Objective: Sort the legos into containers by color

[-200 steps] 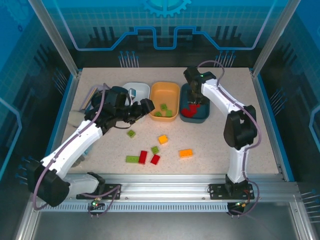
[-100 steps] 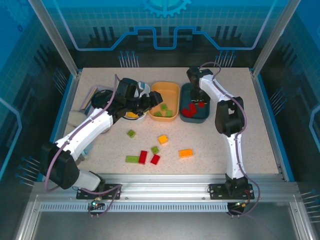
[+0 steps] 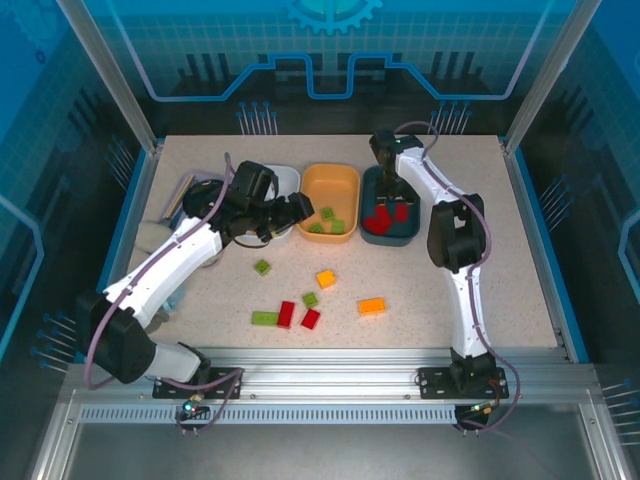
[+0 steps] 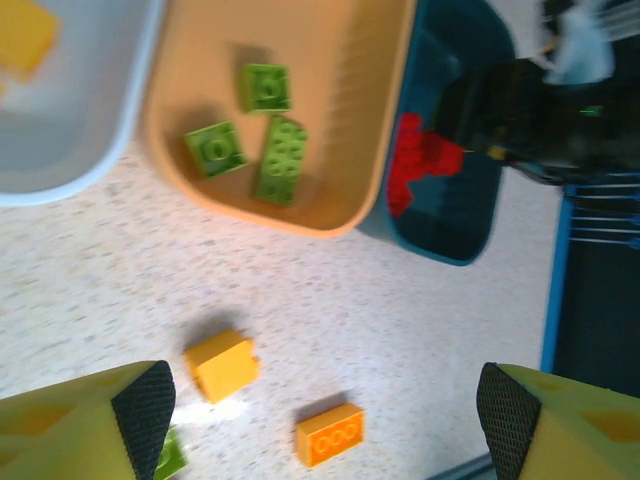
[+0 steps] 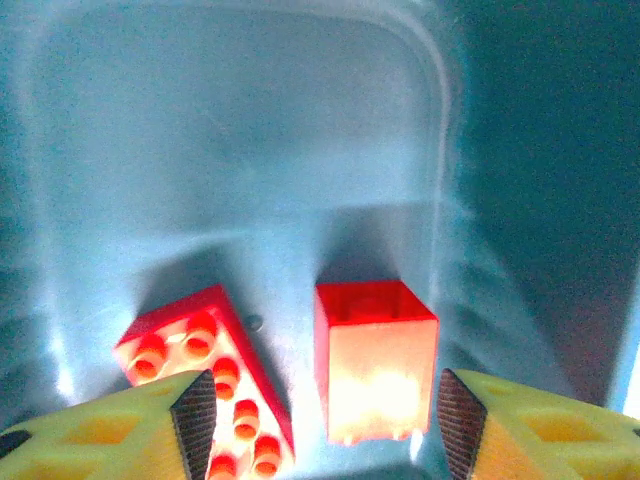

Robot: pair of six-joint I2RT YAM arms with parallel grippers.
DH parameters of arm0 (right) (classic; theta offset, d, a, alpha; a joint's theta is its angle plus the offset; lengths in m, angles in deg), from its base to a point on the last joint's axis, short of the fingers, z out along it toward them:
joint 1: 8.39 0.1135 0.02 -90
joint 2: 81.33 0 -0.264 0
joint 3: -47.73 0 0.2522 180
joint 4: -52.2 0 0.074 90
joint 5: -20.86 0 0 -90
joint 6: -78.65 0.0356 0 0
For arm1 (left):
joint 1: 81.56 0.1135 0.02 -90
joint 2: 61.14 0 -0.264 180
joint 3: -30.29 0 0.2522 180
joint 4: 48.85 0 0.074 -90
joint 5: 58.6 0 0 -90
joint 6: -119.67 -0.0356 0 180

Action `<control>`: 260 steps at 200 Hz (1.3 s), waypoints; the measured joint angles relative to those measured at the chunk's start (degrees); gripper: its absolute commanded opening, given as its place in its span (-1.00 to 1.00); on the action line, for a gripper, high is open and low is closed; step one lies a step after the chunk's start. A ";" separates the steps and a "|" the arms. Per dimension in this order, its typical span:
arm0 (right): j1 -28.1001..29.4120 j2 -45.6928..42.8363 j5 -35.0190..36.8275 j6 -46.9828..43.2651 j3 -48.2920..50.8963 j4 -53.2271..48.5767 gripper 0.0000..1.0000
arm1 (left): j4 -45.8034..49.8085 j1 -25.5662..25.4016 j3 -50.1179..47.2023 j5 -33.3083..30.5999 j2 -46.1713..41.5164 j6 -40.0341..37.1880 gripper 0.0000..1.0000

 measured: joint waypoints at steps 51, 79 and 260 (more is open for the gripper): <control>12.22 -26.77 -2.82 -3.98 20.79 15.43 0.43 | 9.20 4.17 -7.21 -5.11 -6.82 1.18 0.61; 23.04 -44.39 -13.57 -5.42 42.03 32.68 0.52 | 10.99 7.41 -12.94 -5.33 -5.88 2.19 0.53; 31.15 -55.49 -28.11 -1.77 71.36 60.13 0.69 | 1.20 8.87 -15.17 -8.81 14.95 7.98 0.31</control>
